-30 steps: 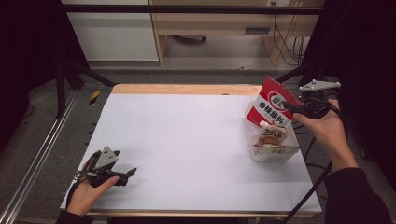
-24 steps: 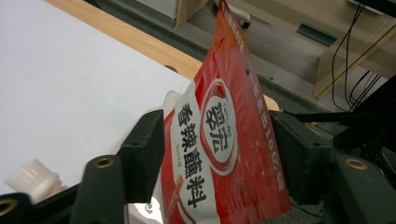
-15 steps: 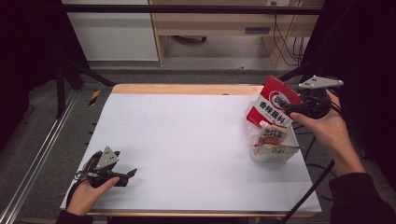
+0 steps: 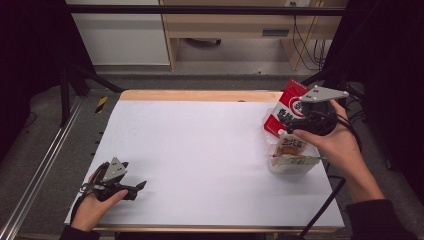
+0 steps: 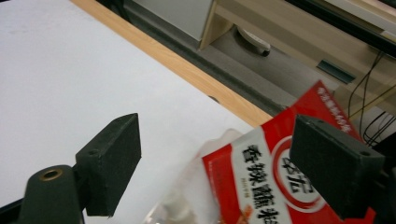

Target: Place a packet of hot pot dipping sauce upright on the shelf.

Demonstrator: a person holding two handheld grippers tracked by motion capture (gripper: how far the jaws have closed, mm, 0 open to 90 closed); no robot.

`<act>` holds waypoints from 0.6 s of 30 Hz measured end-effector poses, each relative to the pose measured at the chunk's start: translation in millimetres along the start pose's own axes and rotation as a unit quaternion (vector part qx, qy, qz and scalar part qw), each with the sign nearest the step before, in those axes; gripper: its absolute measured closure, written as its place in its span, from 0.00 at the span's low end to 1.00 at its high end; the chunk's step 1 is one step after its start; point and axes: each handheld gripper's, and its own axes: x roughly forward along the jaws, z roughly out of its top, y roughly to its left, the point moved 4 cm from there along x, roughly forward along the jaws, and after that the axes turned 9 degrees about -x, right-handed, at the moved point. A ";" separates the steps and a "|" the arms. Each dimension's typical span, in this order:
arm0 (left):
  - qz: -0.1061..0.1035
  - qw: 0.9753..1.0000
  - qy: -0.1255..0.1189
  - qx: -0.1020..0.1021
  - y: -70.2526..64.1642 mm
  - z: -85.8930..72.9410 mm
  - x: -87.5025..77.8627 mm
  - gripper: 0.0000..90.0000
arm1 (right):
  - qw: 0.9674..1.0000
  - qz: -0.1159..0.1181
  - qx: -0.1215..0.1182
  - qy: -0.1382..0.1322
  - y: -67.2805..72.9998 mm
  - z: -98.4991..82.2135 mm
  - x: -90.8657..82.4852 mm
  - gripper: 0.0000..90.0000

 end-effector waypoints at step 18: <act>0.003 1.000 0.000 -0.001 1.9 -1.3 -1.7 0.09 | 0.998 0.060 -0.005 -0.006 95.9 16.9 12.7 0.13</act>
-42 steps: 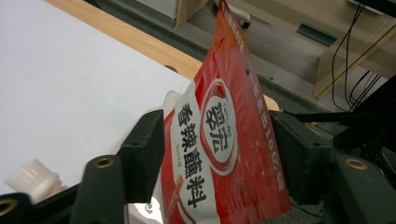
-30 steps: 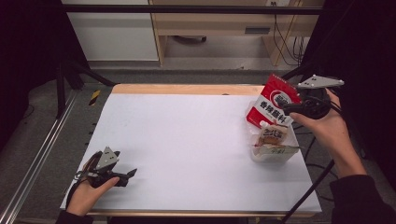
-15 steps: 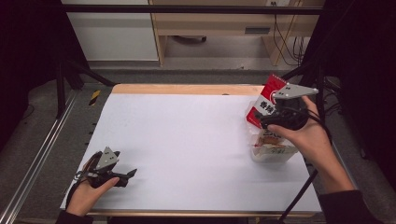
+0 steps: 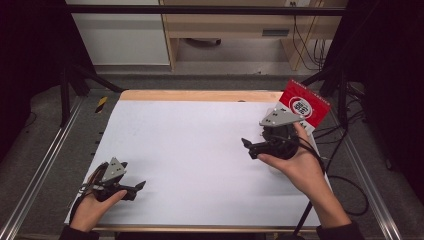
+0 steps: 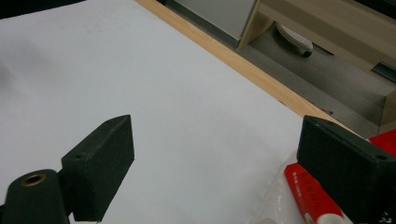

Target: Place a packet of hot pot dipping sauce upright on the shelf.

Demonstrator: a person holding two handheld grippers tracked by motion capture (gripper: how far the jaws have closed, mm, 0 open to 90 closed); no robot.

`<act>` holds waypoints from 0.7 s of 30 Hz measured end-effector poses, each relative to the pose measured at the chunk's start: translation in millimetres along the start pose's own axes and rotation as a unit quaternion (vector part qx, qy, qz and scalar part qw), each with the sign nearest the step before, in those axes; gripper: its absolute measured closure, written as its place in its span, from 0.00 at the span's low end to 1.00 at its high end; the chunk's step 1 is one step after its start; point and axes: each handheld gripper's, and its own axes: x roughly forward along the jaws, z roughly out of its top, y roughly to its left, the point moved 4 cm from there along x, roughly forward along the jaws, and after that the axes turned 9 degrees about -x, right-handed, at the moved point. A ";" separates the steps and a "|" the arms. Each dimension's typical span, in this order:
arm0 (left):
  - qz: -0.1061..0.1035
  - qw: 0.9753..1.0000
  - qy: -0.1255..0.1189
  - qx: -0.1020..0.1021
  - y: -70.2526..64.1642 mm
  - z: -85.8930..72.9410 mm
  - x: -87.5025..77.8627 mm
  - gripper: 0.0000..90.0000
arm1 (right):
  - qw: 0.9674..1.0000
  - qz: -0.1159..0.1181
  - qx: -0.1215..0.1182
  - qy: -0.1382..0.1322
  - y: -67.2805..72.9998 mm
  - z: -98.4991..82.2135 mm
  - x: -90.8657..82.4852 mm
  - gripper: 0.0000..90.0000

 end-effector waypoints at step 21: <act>-0.003 1.000 0.005 -0.006 0.3 -1.4 2.1 0.06 | 0.999 0.043 0.008 -0.002 67.2 -32.0 38.5 0.11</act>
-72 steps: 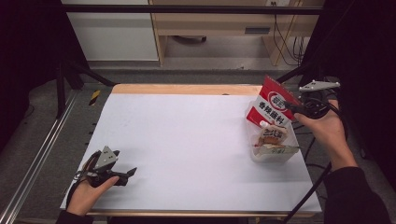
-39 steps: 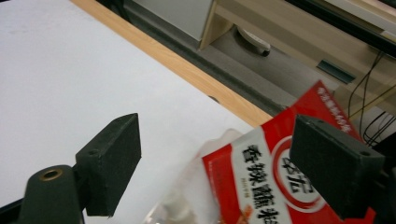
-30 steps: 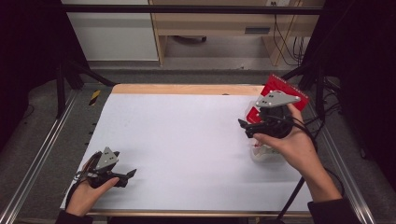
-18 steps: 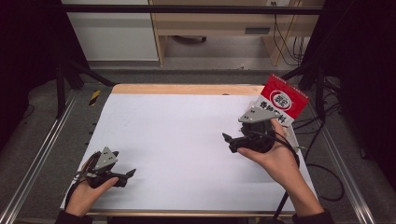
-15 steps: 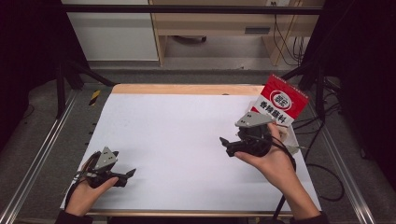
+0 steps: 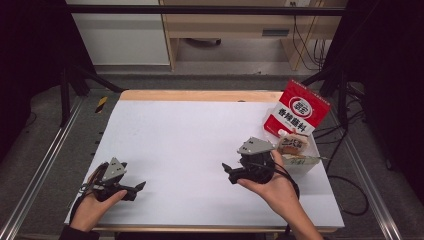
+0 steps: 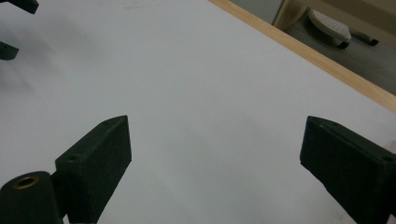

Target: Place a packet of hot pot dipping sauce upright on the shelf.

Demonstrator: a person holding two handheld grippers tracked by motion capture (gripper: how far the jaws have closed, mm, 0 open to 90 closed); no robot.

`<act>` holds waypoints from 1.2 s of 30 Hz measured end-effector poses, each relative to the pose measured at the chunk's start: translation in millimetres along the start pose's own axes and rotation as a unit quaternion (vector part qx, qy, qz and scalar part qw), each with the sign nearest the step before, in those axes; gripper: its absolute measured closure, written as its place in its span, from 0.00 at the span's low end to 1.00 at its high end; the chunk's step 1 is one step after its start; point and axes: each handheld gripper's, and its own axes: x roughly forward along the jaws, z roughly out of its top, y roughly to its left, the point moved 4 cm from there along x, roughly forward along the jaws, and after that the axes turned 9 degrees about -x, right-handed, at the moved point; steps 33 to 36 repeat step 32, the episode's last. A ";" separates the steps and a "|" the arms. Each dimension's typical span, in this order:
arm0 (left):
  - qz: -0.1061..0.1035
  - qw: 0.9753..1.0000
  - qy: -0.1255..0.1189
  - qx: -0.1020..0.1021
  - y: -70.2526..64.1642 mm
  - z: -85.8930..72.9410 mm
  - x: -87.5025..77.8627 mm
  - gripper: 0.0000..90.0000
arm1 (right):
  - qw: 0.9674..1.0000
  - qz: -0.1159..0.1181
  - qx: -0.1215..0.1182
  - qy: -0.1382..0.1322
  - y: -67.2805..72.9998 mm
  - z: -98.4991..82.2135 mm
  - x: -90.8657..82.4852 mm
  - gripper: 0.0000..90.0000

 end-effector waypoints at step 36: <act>-0.003 1.000 0.000 -0.003 0.8 0.4 -0.2 0.05 | 0.999 0.007 0.042 0.023 28.5 -72.5 54.7 0.07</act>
